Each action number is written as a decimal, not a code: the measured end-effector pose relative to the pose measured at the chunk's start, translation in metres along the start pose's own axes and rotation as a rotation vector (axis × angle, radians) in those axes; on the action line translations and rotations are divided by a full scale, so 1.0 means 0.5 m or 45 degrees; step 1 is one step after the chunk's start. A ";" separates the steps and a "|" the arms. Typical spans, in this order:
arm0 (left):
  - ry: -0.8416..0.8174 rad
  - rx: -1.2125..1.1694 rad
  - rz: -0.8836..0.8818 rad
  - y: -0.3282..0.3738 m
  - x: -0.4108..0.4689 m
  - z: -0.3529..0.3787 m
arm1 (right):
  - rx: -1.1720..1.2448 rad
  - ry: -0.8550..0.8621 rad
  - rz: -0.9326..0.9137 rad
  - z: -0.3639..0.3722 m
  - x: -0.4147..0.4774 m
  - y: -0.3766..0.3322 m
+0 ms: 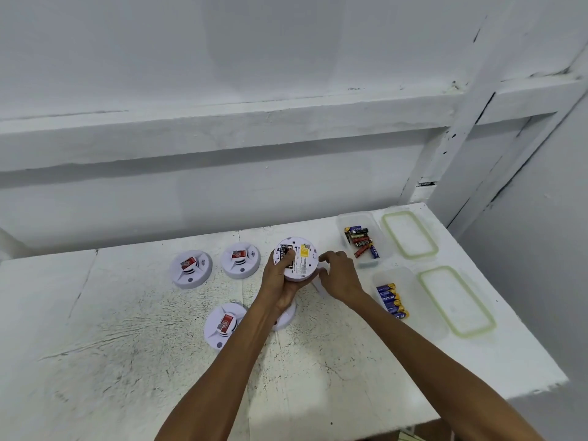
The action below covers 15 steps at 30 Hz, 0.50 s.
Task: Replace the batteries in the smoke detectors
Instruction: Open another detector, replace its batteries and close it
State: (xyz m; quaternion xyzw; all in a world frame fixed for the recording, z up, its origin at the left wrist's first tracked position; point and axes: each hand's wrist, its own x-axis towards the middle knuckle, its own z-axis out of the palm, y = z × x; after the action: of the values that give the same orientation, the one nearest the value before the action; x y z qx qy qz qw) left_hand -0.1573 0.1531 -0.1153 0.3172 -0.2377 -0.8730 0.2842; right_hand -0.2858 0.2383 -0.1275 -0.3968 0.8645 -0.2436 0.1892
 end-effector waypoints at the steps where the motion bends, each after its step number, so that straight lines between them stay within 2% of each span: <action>1: 0.001 0.001 -0.042 0.002 0.000 -0.001 | -0.094 -0.021 0.017 0.005 -0.002 0.003; 6: -0.034 -0.108 -0.187 0.016 -0.001 -0.004 | -0.457 -0.058 0.063 0.022 -0.027 0.004; 9: -0.042 -0.123 -0.171 0.018 -0.003 -0.006 | -0.480 -0.029 0.110 0.030 -0.030 0.006; 15: 0.064 -0.084 -0.030 0.018 0.001 -0.016 | -0.516 0.000 0.047 0.018 -0.026 0.004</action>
State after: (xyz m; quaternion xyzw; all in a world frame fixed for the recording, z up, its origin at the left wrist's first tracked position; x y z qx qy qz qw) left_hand -0.1487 0.1444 -0.1156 0.3323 -0.1976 -0.8754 0.2902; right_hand -0.2741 0.2472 -0.1341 -0.4110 0.9029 -0.0611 0.1100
